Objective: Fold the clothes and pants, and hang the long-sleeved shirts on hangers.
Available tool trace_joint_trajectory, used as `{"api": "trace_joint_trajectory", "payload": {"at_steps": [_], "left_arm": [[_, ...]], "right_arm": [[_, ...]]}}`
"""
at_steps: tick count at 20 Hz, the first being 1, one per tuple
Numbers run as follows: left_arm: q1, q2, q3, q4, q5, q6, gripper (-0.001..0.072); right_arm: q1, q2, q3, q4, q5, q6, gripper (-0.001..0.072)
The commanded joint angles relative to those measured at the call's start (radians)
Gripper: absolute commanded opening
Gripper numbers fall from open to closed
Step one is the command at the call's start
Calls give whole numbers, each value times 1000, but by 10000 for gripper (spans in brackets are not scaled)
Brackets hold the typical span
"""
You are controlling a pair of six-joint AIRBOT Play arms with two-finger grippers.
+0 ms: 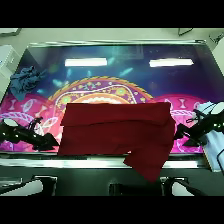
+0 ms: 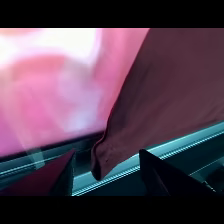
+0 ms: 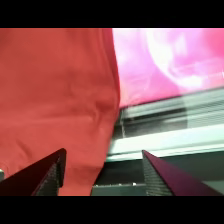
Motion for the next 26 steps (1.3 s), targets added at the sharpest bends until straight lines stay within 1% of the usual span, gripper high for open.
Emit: {"api": "trace_joint_trajectory", "payload": {"at_steps": [1, 4, 7, 8, 9, 10, 11, 12, 13, 14, 15, 16, 17, 19, 21, 22, 25, 26], "left_arm": [[7, 28, -95, -37, 51, 48, 375], [7, 26, -97, -51, 51, 48, 375], [-5, 26, -98, -60, 41, 47, 359], [-14, 26, -98, -60, 42, 47, 329], [-24, 26, -98, -63, 41, 46, 248], [-37, 26, -98, -63, 41, 39, 235], [-47, 26, -98, -63, 40, 36, 168], [-56, 26, -98, -63, 34, 36, 52], [-61, 26, -98, -65, 23, 37, 28], [-63, 26, -98, -66, 8, 37, 28], [-62, 27, -97, -66, -2, 37, 27], [-61, 27, -97, -66, -12, 37, 27], [-61, 27, -97, -66, -13, 37, 27], [-61, 27, -97, -66, -10, 37, 27], [-61, 27, -97, -66, -10, 37, 27], [-61, 27, -97, -66, -11, 37, 27], [-61, 29, -97, -67, -11, 37, 28], [-61, 29, -97, -67, -9, 37, 27]], "right_arm": [[-5, 33, -52, -2, 9, -14, 567], [-5, 33, -52, -3, 17, -14, 567], [-5, 33, -52, -5, 16, -14, 567], [-5, 33, -52, -5, 16, -14, 567], [-5, 33, -52, -5, 18, -14, 567], [-5, 33, -52, -5, 21, -14, 567], [-5, 33, -52, -5, 25, -14, 567], [-5, 33, -52, -5, 28, -14, 568], [-5, 33, -53, -5, 31, -13, 568], [-5, 34, -58, 0, 37, -10, 569], [-5, 39, -81, 24, 56, -23, 600], [-5, 51, -127, 57, 69, -58, 652], [-5, 68, -187, 80, 62, -76, 658], [-5, 108, -313, 119, -11, -93, 657], [-5, 119, -386, 124, -84, -92, 649], [-5, 119, -408, 126, -114, -92, 626], [-5, 119, -440, 146, -170, -92, 612], [-5, 118, -441, 161, -189, -92, 584]]}}
